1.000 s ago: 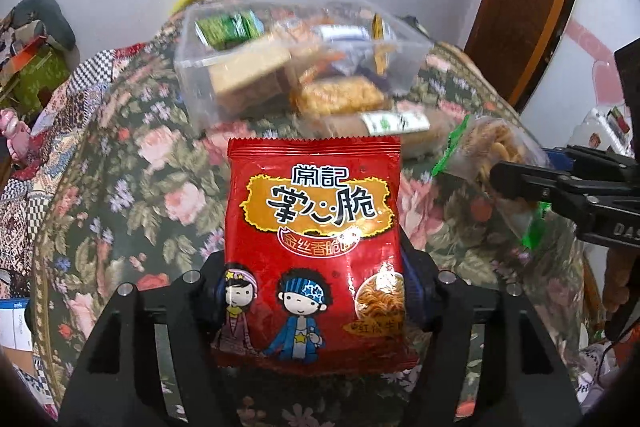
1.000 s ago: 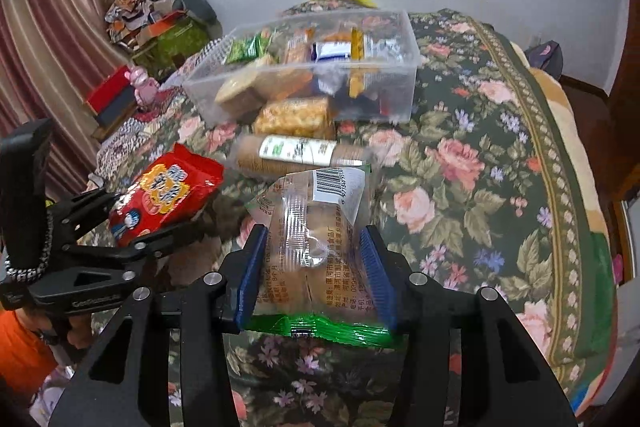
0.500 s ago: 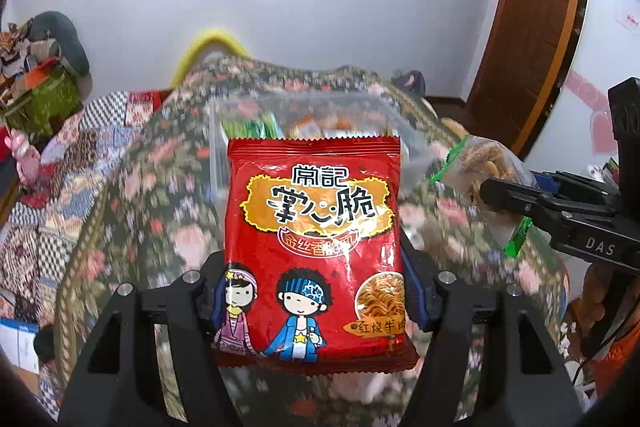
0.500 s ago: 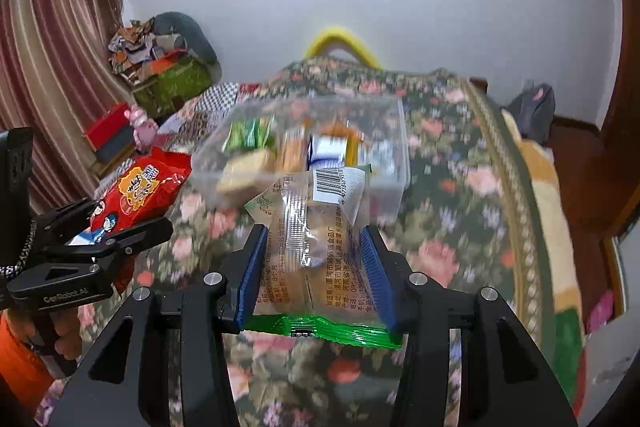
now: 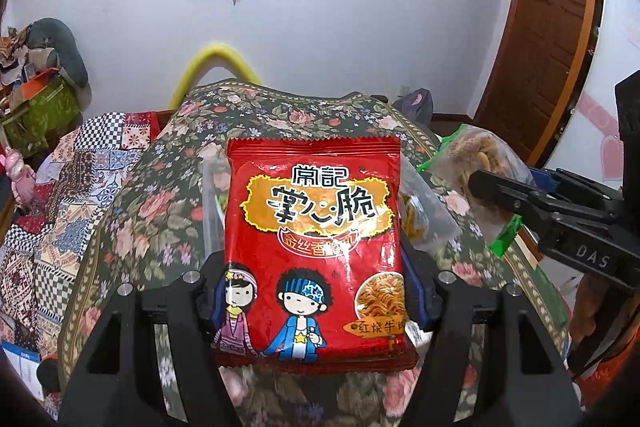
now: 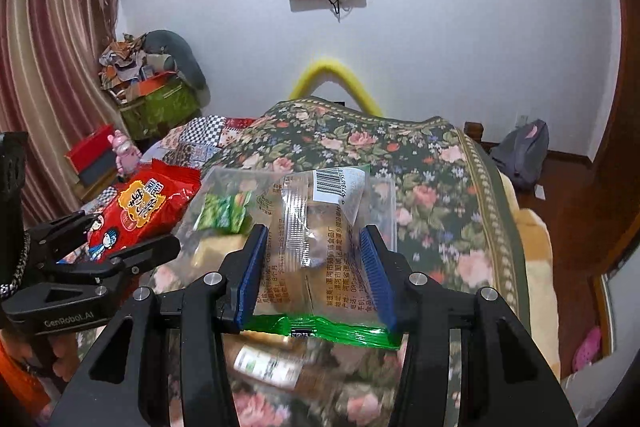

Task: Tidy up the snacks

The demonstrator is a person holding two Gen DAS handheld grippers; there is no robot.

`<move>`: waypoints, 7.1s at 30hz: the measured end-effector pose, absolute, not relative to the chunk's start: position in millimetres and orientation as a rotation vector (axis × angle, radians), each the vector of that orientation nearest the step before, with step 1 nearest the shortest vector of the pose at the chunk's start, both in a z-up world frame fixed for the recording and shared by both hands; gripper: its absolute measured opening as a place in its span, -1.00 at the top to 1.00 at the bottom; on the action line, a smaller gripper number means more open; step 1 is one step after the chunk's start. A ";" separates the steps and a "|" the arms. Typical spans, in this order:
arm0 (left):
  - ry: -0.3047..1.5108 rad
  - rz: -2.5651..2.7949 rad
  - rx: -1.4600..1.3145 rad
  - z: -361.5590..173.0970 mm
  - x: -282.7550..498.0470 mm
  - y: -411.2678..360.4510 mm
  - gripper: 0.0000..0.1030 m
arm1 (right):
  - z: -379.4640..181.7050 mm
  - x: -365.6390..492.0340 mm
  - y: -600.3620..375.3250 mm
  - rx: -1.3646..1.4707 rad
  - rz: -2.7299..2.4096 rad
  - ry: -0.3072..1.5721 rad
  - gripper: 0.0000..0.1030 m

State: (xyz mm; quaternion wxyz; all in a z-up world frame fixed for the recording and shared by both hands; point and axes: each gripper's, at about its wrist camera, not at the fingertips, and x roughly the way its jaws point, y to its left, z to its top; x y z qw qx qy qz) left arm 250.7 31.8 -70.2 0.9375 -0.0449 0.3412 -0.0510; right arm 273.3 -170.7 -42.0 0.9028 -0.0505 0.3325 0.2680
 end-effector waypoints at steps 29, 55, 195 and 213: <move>0.829 -0.090 -0.123 -125.0 353.0 31.6 -0.35 | -100.0 350.6 -144.8 -0.163 0.491 0.821 0.11; 0.839 -0.116 -0.074 -118.1 229.6 51.3 -0.41 | -121.6 245.5 -155.0 -0.241 0.737 0.897 -0.27; 0.712 0.011 -0.133 -98.0 267.3 65.1 0.32 | -80.4 300.9 -134.1 -0.108 0.562 0.757 0.19; 0.769 -0.016 -0.172 -124.5 306.9 79.4 0.24 | -100.3 317.7 -115.0 -0.157 0.551 0.812 0.17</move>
